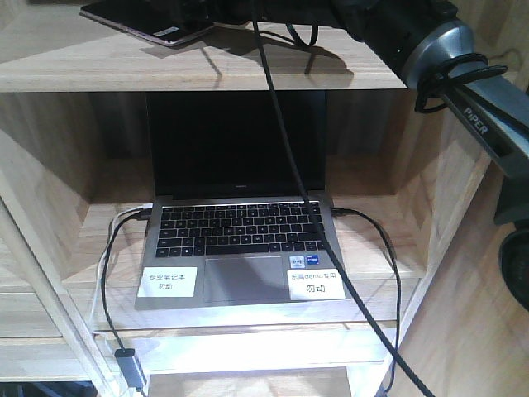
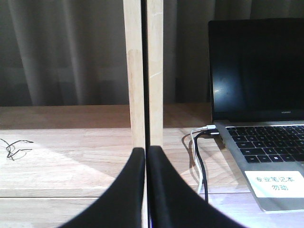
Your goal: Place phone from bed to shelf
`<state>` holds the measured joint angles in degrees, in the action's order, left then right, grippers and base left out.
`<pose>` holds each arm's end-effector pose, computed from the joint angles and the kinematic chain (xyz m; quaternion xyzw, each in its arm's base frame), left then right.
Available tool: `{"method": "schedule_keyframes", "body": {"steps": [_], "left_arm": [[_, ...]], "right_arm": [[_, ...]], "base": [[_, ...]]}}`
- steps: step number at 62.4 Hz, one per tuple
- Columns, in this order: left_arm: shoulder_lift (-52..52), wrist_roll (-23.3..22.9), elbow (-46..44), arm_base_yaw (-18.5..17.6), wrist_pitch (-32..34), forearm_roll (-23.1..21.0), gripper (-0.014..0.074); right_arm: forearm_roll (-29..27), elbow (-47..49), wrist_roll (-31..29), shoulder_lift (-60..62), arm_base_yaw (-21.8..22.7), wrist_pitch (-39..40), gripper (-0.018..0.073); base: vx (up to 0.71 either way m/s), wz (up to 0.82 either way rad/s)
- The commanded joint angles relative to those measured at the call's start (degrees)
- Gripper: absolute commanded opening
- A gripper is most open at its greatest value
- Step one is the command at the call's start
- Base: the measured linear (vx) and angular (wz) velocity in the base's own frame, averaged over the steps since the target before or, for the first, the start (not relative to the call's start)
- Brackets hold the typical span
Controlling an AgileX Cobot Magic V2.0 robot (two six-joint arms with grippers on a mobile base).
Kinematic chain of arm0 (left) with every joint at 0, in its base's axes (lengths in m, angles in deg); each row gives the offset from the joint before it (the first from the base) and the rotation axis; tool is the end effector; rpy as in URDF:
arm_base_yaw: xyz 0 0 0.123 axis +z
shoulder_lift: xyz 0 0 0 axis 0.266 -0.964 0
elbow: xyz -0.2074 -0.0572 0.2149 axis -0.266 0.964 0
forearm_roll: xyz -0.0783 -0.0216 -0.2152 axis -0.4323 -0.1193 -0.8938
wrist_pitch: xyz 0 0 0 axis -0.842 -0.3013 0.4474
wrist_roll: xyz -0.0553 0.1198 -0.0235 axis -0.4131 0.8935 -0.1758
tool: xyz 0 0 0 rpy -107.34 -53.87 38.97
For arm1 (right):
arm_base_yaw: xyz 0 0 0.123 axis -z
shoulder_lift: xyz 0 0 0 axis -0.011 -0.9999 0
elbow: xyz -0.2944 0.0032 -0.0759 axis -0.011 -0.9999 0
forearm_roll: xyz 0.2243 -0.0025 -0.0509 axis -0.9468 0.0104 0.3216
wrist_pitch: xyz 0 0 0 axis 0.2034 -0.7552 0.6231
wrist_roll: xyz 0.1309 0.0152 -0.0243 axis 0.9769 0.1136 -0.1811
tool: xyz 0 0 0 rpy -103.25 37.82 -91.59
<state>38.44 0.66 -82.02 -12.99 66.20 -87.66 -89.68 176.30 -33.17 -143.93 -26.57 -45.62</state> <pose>0.0576 0.0019 0.1808 0.0317 0.7468 0.0532 0.6622 0.4506 0.2828 0.4115 -0.3190 0.6964 0.2919 0.5728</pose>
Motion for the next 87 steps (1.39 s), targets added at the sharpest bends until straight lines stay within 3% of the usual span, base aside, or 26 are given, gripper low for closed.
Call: {"method": "schedule_keyframes", "body": {"steps": [1, 12, 18, 27, 38, 65, 80, 87], "left_arm": [[0.8, -0.3, -1.2, -0.2, 4.1, -0.5, 0.0001], [0.8, -0.3, -1.2, -0.2, 4.1, -0.5, 0.0001], [0.8, -0.3, -1.2, -0.2, 4.1, -0.5, 0.0001], [0.8, -0.3, -1.2, -0.2, 4.1, -0.5, 0.0001], [0.8, -0.3, -1.2, -0.2, 4.1, -0.5, 0.0001], [0.8, -0.3, -1.2, -0.2, 4.1, -0.5, 0.0001], [0.8, -0.3, -1.2, -0.2, 4.1, -0.5, 0.0001], [0.8, -0.3, -1.2, -0.2, 4.1, -0.5, 0.0001]], "right_arm": [[-1.0, 2.2, 0.1, 5.3, 0.4, 1.5, 0.0562], [0.6, 2.2, 0.6, 8.7, 0.4, -0.8, 0.0441], [3.0, 2.2, 2.8, 10.7, 0.4, -2.4, 0.0298], [8.7, 2.1, 9.3, 13.5, 0.4, -6.2, -0.0020], [17.4, 2.0, 19.3, 16.4, 0.4, -10.6, -0.0006], [25.6, 2.0, 23.7, 22.6, 0.4, -12.3, -0.0006], [25.3, 1.8, 23.8, 23.6, 0.2, -12.8, -0.0006], [25.1, -5.6, 23.8, 25.5, 0.2, -9.0, -0.0006]], "base": [[0.00, 0.00], [0.00, 0.00], [0.00, 0.00], [0.00, 0.00], [0.00, 0.00], [0.00, 0.00], [0.00, 0.00], [0.00, 0.00]]}}
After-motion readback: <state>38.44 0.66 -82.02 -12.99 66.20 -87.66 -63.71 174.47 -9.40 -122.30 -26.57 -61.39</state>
